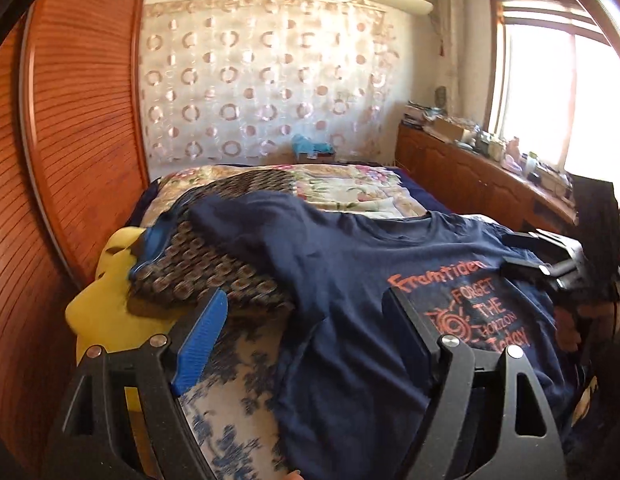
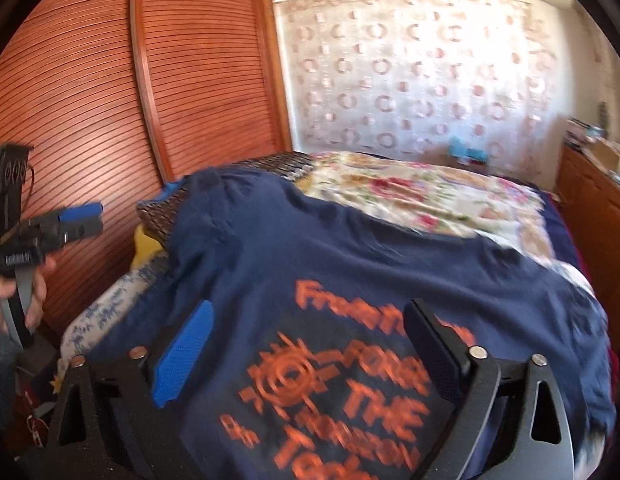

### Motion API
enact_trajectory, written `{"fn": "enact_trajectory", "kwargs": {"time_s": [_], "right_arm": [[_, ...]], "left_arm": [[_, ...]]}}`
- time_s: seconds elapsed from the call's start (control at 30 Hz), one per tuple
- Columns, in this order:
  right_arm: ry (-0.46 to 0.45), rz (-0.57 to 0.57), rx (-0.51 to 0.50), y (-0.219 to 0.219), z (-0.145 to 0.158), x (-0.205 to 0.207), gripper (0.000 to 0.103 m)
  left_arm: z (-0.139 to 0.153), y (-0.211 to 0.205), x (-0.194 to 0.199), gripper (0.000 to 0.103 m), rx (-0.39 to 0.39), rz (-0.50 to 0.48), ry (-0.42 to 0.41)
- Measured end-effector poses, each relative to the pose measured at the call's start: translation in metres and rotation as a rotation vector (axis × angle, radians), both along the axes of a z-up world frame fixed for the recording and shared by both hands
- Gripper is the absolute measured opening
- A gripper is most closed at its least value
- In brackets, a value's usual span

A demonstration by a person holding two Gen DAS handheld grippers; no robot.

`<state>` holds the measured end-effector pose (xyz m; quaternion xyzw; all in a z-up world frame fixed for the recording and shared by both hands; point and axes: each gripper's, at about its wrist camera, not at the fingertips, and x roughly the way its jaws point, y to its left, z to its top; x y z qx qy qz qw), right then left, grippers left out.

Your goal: Fold small clothes

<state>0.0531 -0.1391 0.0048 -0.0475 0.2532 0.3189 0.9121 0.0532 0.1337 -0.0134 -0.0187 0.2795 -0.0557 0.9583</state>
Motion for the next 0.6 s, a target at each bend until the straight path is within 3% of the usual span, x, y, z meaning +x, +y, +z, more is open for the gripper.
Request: {"fn": "enact_trajectory", "kwargs": {"time_s": [0.27,0.4,0.6], "right_arm": [[0.076,0.169,-0.005,0.088,0.000,0.073,0.079],[0.115,0.197,-0.010,0.128,-0.004,0.105,0.072],[0.162,0.216,-0.017,0.155,-0.004,0.146,0.066]], "left_arm": [[-0.020,0.020,-0.007,0.080,-0.031,0.070,0.002],[-0.029,0.019,-0.008,0.080,-0.015,0.086,-0.003],[-0.041,0.019,-0.006,0.080,-0.007,0.087,0.016]]}}
